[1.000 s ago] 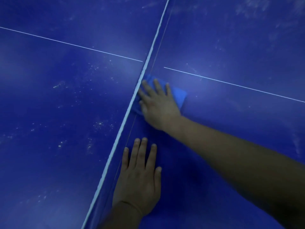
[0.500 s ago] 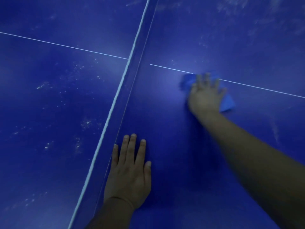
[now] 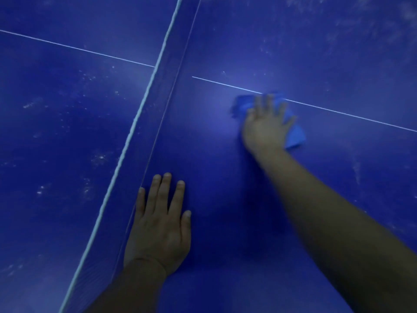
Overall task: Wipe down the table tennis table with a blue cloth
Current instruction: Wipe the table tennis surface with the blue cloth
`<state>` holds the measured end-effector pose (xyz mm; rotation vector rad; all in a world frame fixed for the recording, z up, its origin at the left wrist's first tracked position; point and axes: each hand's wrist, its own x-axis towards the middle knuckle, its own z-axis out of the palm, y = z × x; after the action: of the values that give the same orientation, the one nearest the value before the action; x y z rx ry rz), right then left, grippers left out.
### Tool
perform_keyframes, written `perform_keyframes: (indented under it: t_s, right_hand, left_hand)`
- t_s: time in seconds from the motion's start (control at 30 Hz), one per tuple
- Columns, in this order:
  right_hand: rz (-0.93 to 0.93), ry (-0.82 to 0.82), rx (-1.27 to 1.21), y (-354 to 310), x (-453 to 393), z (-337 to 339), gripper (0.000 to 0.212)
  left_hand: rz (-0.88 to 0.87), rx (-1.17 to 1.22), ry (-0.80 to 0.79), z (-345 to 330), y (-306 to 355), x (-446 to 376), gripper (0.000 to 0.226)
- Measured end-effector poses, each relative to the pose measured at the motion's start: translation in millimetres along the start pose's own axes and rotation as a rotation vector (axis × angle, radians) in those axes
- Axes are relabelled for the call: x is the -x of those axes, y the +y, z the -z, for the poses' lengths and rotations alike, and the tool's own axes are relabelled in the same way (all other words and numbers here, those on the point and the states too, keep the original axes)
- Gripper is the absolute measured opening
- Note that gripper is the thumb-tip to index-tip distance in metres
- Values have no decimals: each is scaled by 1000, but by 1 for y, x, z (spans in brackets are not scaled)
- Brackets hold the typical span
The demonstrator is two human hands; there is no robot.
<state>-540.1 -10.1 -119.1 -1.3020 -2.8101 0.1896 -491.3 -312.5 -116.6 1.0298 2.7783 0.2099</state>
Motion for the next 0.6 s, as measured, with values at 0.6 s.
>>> perform_keyframes:
  t_s: [0.6]
  right_hand:
    - [487, -132, 79, 71, 28, 1, 57]
  left_hand:
    - [11, 70, -15, 3, 1, 1, 66]
